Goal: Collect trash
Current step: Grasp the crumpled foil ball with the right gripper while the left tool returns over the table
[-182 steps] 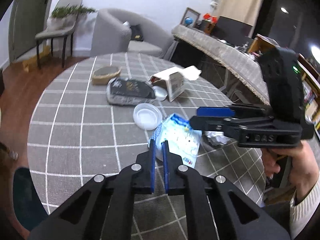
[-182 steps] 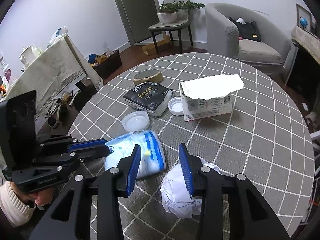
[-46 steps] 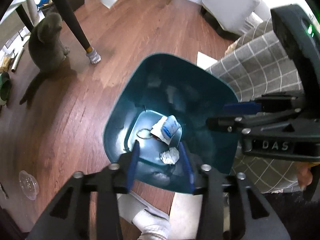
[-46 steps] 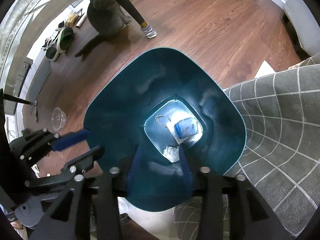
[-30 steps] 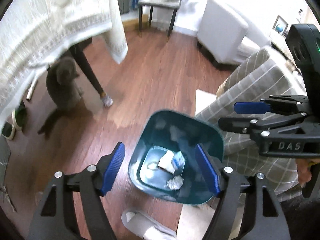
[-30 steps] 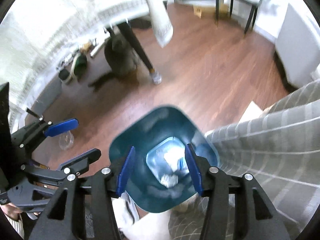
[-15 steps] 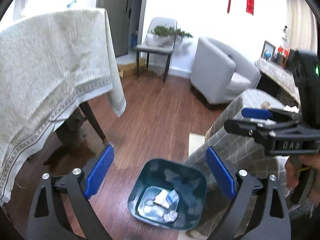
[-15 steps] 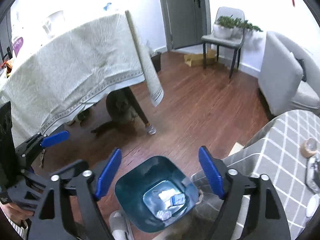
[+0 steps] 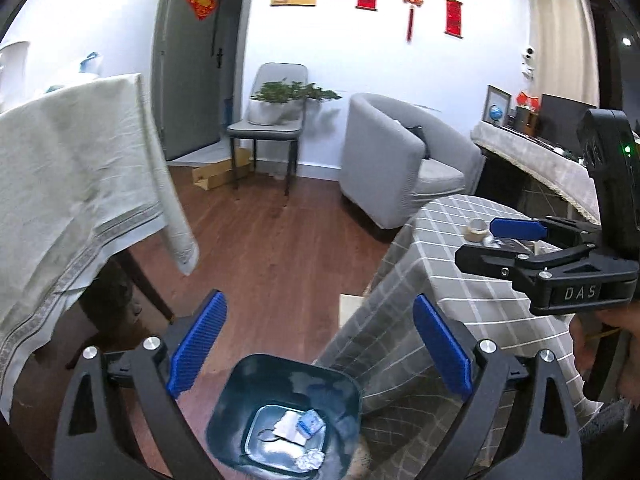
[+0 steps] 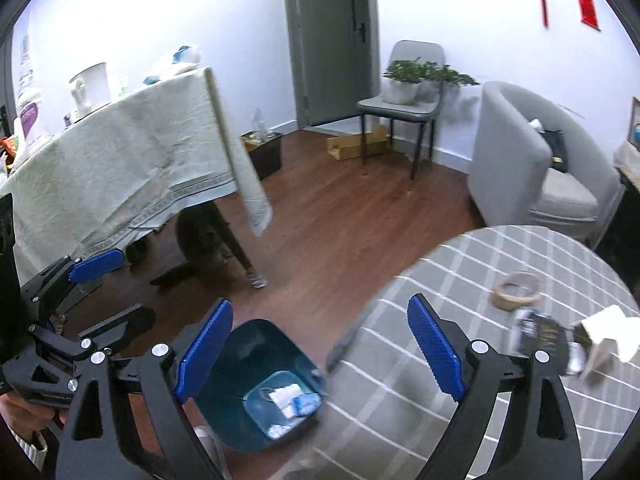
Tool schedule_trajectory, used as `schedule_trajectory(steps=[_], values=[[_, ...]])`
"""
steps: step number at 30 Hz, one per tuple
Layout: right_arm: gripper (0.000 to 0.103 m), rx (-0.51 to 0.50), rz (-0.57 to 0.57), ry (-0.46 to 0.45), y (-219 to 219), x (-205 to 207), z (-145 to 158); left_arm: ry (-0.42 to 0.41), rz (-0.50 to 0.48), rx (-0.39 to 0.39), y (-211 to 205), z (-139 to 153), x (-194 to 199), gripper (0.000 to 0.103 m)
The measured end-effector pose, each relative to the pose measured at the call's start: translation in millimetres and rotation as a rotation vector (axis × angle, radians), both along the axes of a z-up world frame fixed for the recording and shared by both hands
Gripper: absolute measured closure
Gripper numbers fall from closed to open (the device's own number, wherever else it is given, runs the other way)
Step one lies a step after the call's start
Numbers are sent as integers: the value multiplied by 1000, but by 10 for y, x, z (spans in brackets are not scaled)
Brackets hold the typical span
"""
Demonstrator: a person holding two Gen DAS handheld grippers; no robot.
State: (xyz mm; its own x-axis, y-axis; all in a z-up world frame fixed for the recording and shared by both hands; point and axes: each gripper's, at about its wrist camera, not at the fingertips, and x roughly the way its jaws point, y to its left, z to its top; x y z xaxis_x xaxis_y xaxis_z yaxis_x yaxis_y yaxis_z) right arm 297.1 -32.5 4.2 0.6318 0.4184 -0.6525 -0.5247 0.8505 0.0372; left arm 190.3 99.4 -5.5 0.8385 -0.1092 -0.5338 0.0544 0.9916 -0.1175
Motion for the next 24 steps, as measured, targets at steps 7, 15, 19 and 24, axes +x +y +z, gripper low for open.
schedule_trajectory(steps=[7,15,19,24], values=[[13,-25,-73,0,-480,-22,-14,-10,-42,-23,-337,17,110,7],[13,-33,-120,19,-940,-72,-51,-13,-77,-43,-721,31,241,7],[13,-41,-140,44,-1108,-92,-113,-8,-103,-28,-914,6,287,7],[13,-50,-153,62,-1323,-129,-169,3,-135,-22,-1149,-25,355,7]])
